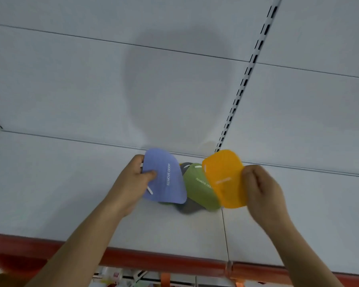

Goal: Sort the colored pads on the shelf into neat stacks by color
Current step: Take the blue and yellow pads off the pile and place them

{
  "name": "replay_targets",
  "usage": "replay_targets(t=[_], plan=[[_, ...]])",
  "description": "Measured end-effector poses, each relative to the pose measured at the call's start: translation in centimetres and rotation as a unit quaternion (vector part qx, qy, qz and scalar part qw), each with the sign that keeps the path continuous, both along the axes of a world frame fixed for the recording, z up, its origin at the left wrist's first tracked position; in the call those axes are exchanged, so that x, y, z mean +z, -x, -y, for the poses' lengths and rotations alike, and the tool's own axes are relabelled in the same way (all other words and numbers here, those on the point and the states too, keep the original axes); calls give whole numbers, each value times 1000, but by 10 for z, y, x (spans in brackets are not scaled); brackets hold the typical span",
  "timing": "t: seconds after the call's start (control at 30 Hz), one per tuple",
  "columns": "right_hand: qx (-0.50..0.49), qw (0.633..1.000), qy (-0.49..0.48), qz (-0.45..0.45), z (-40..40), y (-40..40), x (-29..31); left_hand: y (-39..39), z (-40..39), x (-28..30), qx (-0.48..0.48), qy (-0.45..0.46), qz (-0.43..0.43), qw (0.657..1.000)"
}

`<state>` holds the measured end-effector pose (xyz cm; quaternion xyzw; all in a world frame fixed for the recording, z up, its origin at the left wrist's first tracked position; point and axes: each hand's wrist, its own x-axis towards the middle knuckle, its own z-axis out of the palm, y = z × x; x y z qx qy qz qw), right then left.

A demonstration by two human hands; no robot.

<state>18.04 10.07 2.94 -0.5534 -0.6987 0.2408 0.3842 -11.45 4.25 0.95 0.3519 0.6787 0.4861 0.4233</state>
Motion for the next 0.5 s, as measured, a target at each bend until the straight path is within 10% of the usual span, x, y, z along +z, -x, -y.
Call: replay_targets(t=[0.1,0.3,0.5], plan=[[-35,992,92,-75,-10,-10,12,-3,-2,3,-23,-13,72,997],[-29,972,223,68,-6,-20,-29,-3,0,-11,-69,72,-64,993],[4,943,310,-118,14,-28,-22,5,-2,-11,-104,74,-70,989]])
